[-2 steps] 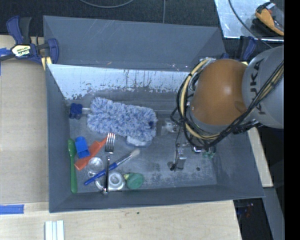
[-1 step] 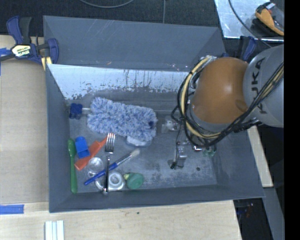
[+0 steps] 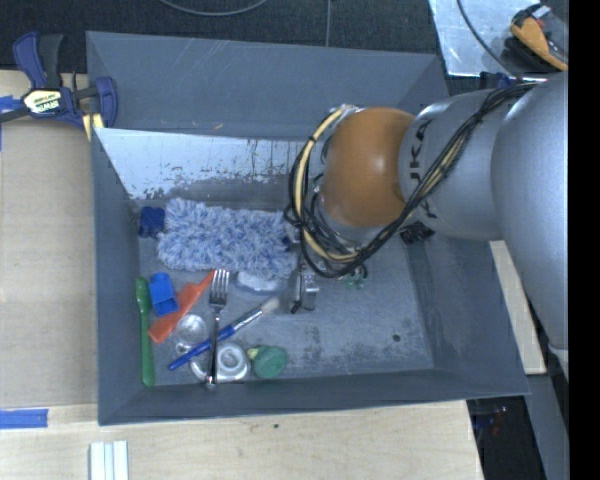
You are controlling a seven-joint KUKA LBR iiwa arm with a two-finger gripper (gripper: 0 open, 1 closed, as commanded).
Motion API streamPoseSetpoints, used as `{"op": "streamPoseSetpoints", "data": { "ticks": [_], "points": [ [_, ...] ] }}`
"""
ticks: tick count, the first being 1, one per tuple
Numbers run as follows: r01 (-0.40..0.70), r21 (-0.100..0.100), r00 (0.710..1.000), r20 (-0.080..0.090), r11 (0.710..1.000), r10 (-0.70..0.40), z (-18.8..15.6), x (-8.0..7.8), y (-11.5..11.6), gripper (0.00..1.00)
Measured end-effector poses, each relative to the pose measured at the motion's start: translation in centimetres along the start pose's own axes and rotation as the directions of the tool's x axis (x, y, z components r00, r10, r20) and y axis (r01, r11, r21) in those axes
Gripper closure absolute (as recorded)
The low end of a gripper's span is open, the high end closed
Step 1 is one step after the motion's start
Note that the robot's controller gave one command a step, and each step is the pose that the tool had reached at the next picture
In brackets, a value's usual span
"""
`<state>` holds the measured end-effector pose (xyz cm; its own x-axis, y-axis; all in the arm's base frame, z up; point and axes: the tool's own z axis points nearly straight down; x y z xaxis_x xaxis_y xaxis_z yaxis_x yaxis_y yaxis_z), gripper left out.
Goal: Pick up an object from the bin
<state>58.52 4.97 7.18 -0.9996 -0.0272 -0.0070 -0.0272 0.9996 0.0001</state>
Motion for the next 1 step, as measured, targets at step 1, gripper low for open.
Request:
{"op": "streamPoseSetpoints", "data": {
  "ticks": [1],
  "points": [
    [-0.033, 0.001, 0.999, 0.008, 0.999, 0.033, -6.71, -2.44, 1.09, 0.0]
  ]
}}
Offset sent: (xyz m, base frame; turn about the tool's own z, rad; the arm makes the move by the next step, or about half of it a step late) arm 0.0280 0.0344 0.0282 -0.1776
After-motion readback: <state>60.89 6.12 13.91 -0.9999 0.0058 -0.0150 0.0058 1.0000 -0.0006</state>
